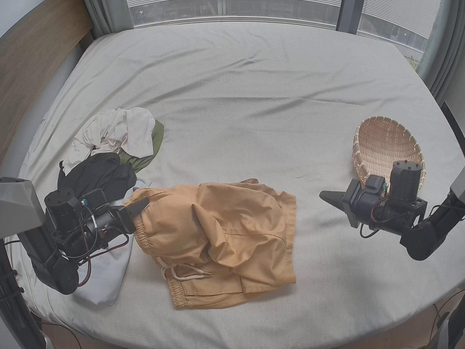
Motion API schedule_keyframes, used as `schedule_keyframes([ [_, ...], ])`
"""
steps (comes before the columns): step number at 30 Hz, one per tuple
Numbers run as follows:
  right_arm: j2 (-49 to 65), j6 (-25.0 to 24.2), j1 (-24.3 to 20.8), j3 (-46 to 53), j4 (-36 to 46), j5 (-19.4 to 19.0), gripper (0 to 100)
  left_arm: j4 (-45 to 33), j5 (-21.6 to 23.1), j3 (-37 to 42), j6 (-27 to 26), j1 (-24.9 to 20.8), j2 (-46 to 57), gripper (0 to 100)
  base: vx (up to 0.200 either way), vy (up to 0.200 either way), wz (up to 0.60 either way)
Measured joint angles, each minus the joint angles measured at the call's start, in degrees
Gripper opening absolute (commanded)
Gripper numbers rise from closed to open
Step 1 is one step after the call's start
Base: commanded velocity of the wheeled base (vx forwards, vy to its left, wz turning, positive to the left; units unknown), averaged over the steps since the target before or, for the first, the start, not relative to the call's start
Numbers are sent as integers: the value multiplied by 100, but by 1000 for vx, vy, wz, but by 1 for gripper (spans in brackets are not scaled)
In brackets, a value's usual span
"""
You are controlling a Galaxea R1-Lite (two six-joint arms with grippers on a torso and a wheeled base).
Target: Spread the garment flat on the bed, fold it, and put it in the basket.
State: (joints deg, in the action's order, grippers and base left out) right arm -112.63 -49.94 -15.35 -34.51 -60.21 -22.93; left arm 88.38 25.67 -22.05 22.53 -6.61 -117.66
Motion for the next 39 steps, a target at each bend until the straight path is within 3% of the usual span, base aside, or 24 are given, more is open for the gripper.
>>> schedule_keyframes([
  [5, -308, 244, -113, 210, -74, -213, 100, 0, -2, 4, -41, -13, 0, 0, 0, 0, 0],
  [21, -1207, 238, -691, -21, -154, -176, 100, 0, -9, -24, -41, -2, 5, 0, 0, 0, 0],
  [31, -1482, -644, -1047, -195, -950, -238, 100, 0, -17, -13, -55, -20, 18, 0, 0, 0, 0],
  [39, -1292, -1098, -1042, 384, -2103, -484, 100, 0, -20, -16, -59, -13, 20, 0, 0, 0, 0],
])
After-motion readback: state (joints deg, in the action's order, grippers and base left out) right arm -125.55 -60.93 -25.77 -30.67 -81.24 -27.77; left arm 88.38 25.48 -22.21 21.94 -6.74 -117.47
